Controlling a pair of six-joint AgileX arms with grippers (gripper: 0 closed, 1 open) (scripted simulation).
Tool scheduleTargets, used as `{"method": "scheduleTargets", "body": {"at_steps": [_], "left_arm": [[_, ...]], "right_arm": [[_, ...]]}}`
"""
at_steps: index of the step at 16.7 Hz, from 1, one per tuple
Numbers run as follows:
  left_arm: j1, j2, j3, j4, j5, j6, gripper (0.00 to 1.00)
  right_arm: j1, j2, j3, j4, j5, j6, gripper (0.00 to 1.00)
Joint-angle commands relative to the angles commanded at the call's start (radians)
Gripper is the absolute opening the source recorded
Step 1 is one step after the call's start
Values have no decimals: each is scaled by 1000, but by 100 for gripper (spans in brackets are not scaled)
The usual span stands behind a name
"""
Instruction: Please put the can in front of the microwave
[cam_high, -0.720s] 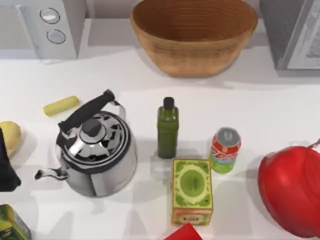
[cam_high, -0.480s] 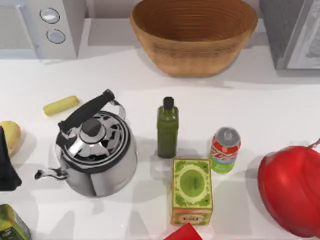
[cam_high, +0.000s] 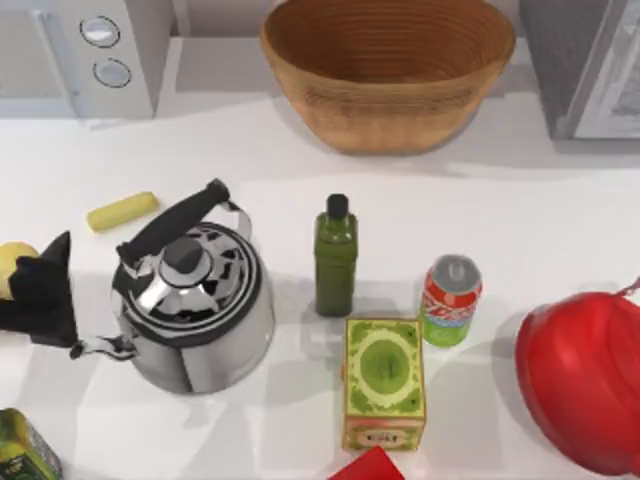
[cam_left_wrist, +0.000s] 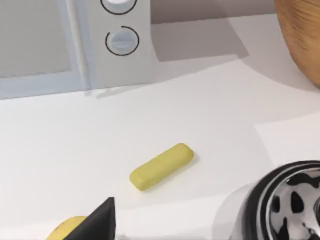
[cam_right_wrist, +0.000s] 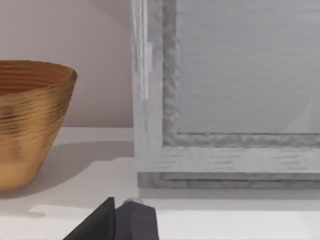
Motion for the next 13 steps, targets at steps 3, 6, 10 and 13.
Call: {"method": "scheduleTargets", "body": {"at_steps": [3, 6, 10, 13], "left_arm": [[-110, 266, 256, -161, -1, -6, 100], [-231, 553, 545, -329, 0, -15, 100], [-392, 941, 945, -549, 2, -32, 100], [-501, 1218, 1234, -703, 3, -47, 100]], "right_arm": [[0, 0, 0, 0, 0, 0, 100], [0, 0, 0, 0, 0, 0, 100], [0, 0, 0, 0, 0, 0, 100], [0, 0, 0, 0, 0, 0, 100]]}}
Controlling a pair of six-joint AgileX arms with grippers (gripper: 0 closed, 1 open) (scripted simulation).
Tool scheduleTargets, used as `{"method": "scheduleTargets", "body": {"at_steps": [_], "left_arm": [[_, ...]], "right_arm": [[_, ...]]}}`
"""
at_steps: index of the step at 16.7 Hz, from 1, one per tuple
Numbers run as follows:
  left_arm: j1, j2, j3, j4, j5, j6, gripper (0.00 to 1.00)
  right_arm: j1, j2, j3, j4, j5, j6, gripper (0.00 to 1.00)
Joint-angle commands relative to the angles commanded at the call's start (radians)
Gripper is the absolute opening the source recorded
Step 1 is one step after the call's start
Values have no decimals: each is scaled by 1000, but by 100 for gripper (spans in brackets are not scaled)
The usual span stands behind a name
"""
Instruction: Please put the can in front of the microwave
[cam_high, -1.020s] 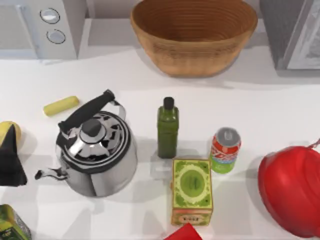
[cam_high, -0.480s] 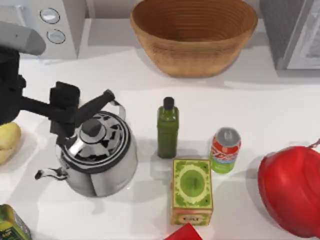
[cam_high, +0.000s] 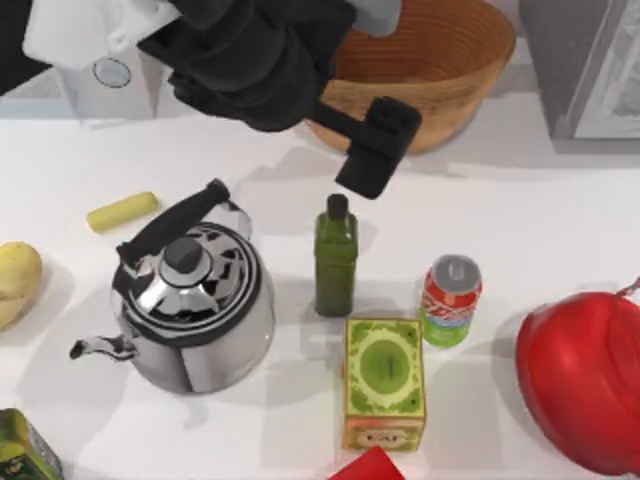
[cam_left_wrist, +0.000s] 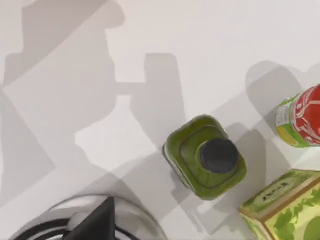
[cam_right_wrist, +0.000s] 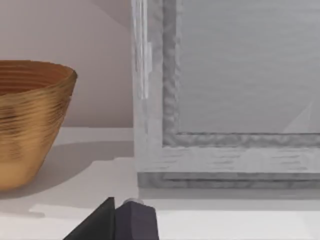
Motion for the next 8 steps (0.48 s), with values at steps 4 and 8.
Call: {"method": "scheduleTargets", "body": {"at_steps": [4, 8], "left_arm": [[-117, 328, 331, -178, 0, -20, 100], [-187, 577, 560, -309, -1, -38, 100]], "right_arm": [[0, 0, 0, 0, 0, 0, 100], [0, 0, 0, 0, 0, 0, 100]]}}
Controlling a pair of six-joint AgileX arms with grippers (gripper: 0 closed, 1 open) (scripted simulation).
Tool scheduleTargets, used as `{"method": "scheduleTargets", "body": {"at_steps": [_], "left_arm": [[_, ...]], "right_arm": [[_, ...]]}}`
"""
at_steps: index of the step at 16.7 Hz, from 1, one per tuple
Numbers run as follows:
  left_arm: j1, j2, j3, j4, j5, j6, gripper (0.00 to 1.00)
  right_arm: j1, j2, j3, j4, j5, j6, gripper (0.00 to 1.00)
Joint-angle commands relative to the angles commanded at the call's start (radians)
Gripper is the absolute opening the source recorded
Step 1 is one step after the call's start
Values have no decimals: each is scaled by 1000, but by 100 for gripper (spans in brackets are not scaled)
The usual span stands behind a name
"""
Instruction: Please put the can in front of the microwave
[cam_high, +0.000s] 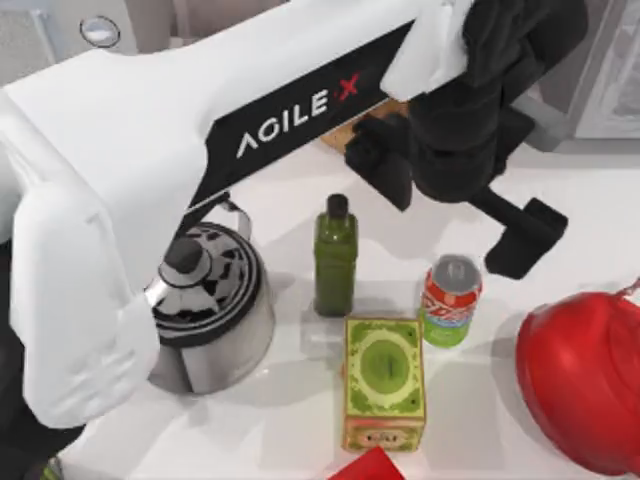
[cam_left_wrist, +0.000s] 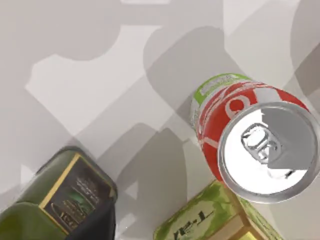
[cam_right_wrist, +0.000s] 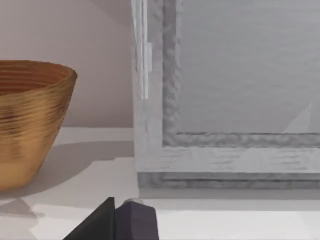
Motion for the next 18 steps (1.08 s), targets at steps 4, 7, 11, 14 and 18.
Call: {"method": "scheduleTargets", "body": {"at_steps": [4, 7, 11, 14, 18], "left_arm": [[-23, 117, 97, -62, -2, -10, 100], [-23, 120, 99, -64, -2, -10, 100], [-9, 133, 99, -46, 0, 3, 100], [26, 187, 76, 43, 4, 44, 100], [32, 188, -17, 133, 5, 48, 100]], "right_arm": [[0, 0, 0, 0, 0, 0, 100], [0, 0, 0, 0, 0, 0, 100], [0, 0, 0, 0, 0, 0, 100], [0, 0, 0, 0, 0, 0, 100], [0, 0, 0, 0, 0, 0, 100]]}}
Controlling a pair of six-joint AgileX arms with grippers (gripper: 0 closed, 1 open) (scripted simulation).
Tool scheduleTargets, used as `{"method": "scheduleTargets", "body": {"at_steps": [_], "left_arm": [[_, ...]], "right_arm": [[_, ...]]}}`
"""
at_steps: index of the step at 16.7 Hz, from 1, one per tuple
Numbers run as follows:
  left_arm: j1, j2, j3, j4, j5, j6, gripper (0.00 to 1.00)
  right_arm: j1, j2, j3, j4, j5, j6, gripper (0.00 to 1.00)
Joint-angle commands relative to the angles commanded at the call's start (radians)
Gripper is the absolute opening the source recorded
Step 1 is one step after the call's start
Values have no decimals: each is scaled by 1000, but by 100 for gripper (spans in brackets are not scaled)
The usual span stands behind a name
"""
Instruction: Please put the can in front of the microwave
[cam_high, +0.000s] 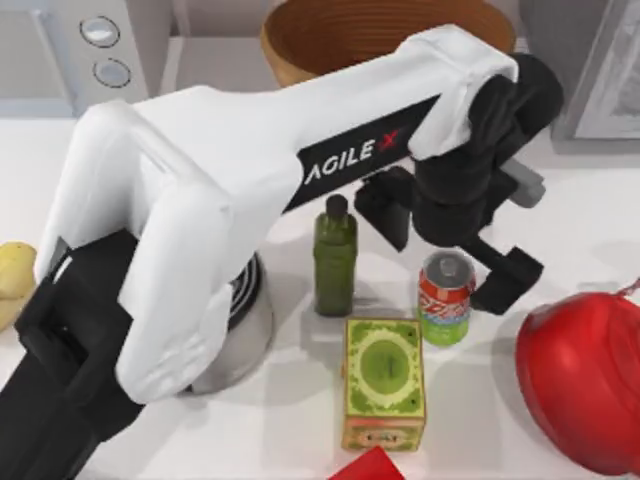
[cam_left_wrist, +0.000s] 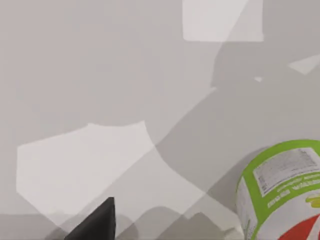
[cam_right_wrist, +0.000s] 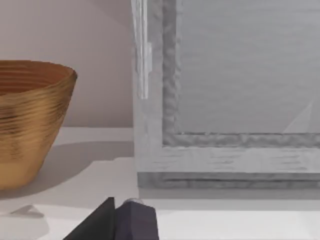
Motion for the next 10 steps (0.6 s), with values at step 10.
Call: {"method": "scheduleTargets", "body": {"at_steps": [10], "left_arm": [[-53, -51, -89, 26, -6, -55, 85]], "right_arm": [[0, 0, 0, 0, 0, 0, 100]]}}
